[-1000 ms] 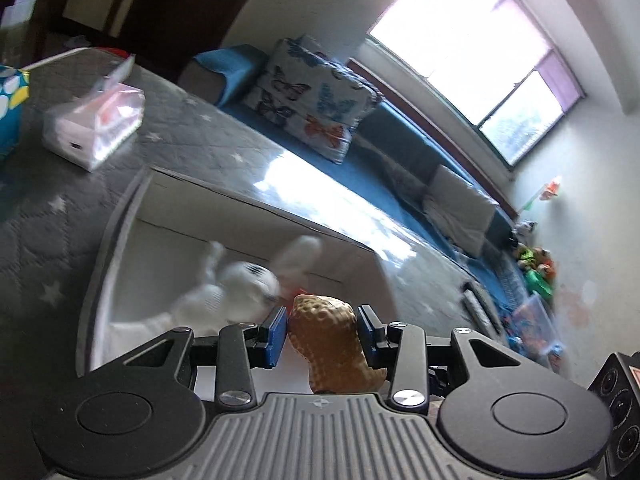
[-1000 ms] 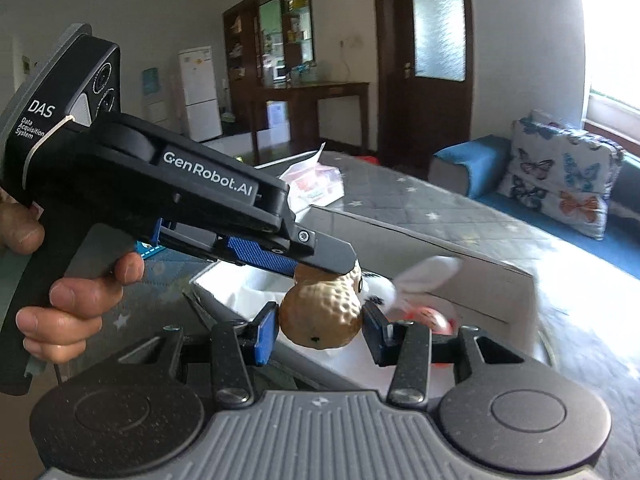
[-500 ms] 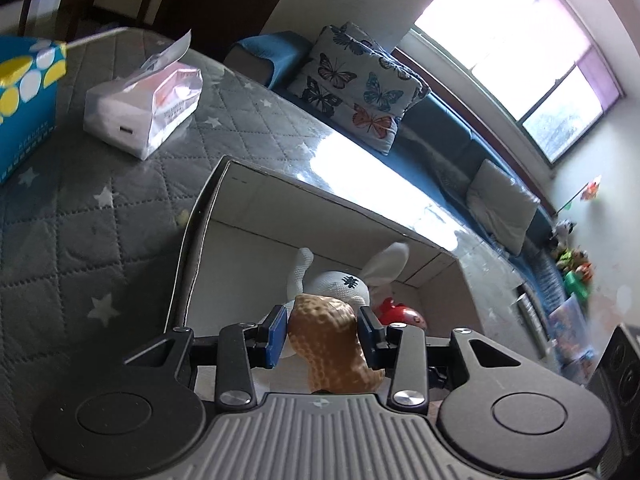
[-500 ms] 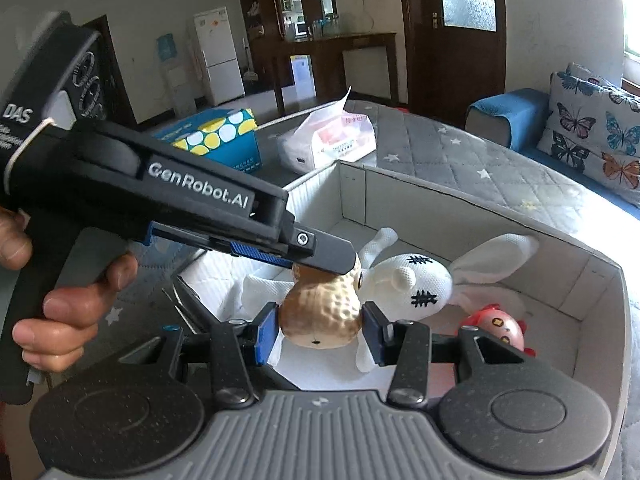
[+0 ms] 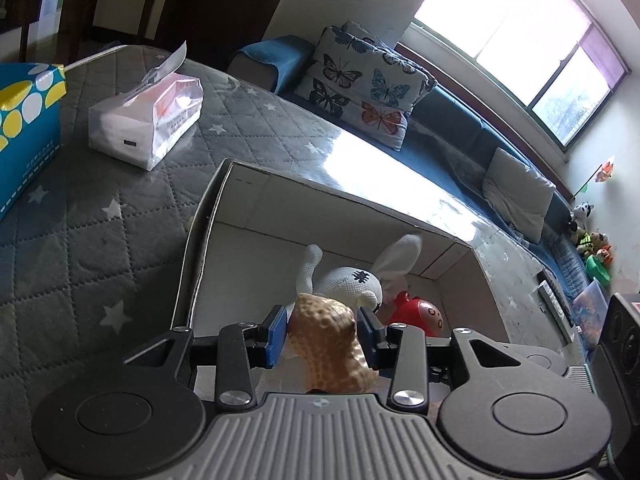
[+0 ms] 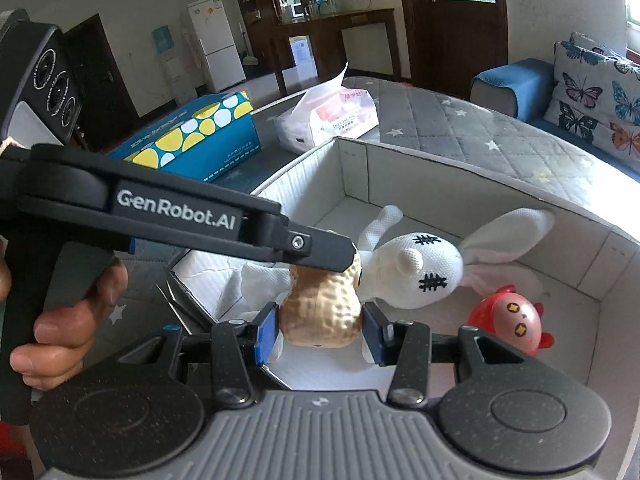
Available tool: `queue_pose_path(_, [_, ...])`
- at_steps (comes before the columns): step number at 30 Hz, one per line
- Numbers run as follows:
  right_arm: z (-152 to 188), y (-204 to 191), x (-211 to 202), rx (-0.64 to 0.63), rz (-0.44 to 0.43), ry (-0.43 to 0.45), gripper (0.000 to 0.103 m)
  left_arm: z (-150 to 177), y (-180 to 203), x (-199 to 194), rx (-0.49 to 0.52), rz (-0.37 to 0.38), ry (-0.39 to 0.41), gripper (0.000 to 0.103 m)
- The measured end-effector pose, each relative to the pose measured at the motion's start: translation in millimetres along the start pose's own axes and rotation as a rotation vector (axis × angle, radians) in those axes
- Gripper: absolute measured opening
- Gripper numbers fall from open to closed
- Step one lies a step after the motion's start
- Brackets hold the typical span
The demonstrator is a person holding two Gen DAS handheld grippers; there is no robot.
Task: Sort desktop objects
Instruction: 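Lift the peanut toy with the left tool and carry it into the box, then open the left tool to release the peanut toy beside the bunny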
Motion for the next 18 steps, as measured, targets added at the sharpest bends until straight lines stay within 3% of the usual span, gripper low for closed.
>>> queue_pose_path(18, [-1.3, -1.7, 5.1, -0.011, 0.002, -0.014, 0.051, -1.0, 2.8, -10.2, -0.004, 0.013, 0.011, 0.041])
Point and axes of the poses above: each gripper's, at about its wrist camera, not at the fingertips, and x roughly the way its jaws point, y to its right, z to its underside, the point moved 8 cm from there along x, roughly the way its jaws point, and after that the axes turned 3 degrees about y, right-handed, at the moved point
